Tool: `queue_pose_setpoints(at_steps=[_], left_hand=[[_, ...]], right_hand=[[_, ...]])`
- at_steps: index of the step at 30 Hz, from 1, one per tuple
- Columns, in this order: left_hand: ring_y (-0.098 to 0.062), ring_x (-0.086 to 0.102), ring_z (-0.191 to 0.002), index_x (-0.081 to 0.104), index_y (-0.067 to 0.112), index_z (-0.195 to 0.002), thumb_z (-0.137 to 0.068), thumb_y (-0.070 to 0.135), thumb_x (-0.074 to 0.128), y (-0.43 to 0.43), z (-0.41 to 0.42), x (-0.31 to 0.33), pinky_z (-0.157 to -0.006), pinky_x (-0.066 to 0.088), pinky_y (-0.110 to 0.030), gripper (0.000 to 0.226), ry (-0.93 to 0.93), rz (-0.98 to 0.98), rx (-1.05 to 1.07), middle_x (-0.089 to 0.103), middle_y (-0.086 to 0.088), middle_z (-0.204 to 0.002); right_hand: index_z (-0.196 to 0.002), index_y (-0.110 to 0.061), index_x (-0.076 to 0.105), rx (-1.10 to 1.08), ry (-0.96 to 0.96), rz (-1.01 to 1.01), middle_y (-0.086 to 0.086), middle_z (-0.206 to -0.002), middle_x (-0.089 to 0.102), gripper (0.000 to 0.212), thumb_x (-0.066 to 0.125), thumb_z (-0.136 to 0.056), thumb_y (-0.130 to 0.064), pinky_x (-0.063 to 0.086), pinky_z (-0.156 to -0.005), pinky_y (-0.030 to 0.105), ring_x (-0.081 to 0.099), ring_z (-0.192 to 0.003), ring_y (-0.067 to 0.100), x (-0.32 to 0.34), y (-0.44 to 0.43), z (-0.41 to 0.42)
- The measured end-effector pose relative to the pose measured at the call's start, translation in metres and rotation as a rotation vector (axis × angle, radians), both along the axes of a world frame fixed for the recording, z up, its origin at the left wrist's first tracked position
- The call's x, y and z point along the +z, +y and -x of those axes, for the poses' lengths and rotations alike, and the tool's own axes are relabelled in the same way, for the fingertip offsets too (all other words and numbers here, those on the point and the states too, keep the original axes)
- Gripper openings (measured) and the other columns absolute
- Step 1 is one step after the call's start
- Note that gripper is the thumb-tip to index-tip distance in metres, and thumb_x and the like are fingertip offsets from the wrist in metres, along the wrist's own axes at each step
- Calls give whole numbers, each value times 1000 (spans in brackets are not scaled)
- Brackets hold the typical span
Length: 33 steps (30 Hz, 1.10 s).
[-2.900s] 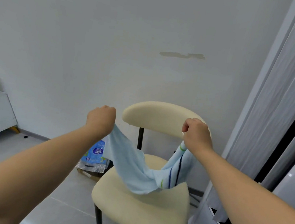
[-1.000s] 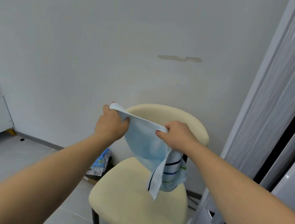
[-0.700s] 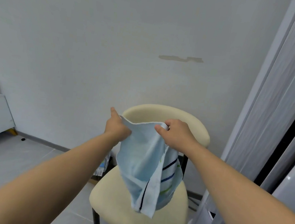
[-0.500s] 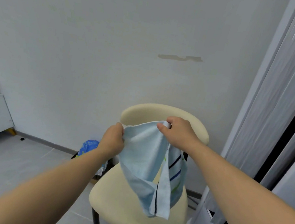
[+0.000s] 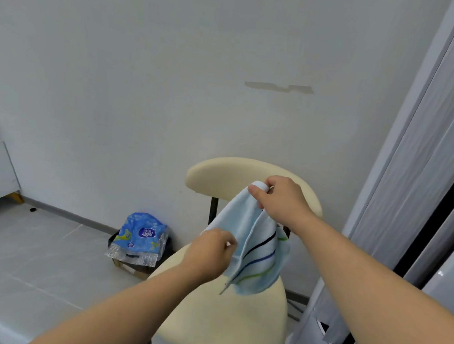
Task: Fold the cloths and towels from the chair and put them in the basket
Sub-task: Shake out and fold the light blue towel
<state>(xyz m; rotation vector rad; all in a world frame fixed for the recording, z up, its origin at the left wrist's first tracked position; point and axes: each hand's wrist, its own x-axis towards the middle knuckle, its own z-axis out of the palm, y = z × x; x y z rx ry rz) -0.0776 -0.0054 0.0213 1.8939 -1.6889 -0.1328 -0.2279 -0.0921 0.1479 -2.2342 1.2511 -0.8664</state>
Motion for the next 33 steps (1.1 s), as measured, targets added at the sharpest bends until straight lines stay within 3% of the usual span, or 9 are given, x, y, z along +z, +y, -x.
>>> queue_pose_setpoints(at_steps=[4,9,15,18,21,24,28,31,33], left_hand=[[-12,58,-96,66,31,-109,-83,27,60,-5,4,-8,-80,52,-30,27,-179,-111,-309,59,14,-110],[-26,60,-94,63,25,-107,-85,24,64,0,5,-28,-82,55,-43,21,-414,-307,-323,58,0,-106],[-18,57,-81,59,21,-82,-84,36,58,17,-25,-43,-77,50,-37,16,-98,-70,-213,60,5,-88],[-6,61,-83,65,21,-92,-83,29,67,28,-43,-49,-80,53,-28,12,50,83,-159,64,12,-116],[-11,62,-82,56,22,-88,-84,29,68,38,-59,-54,-71,53,-27,14,-71,210,-122,47,14,-134],[-19,60,-77,54,21,-84,-78,29,71,43,-81,-60,-54,50,-30,20,-365,213,-121,51,4,-126],[-23,61,-69,62,29,-94,-86,35,67,49,-102,-71,-49,45,-34,11,-649,-119,8,54,1,-96],[-27,61,-104,43,34,-136,-101,40,37,49,-102,-70,-77,49,-40,36,-516,-606,131,52,-3,-122],[-27,57,-118,34,29,-147,-100,42,38,44,-99,-69,-91,50,-40,48,-435,-718,145,52,-5,-135]], right_hand=[[-89,0,59,2,-48,-39,13,-83,72,45,62,-93,-44,45,-61,32,53,-64,17,-3,-2,4],[-82,-3,54,-38,-34,-28,6,-72,56,42,60,-95,-42,37,-58,31,45,-64,18,-6,-4,13],[-85,-13,55,-211,140,24,2,-82,56,28,57,-97,-38,37,-68,31,52,-80,25,-15,-23,36],[-94,-9,56,-287,210,9,8,-94,57,26,56,-98,-35,39,-72,31,52,-85,29,-25,-33,47],[-96,-11,54,-335,272,1,11,-99,58,24,53,-99,-34,40,-72,32,50,-83,29,-34,-37,55],[-101,-8,57,-363,291,-10,12,-99,58,27,51,-100,-34,42,-70,33,51,-82,29,-39,-39,61],[-95,-9,57,-343,209,-23,10,-93,58,28,54,-98,-36,45,-70,34,55,-82,30,-35,-37,58],[-88,-10,58,-273,158,-1,6,-85,59,28,58,-94,-37,45,-67,33,55,-79,27,-30,-31,48],[-82,-15,57,-217,139,23,3,-82,59,27,60,-93,-39,43,-66,32,56,-77,25,-27,-26,39]])
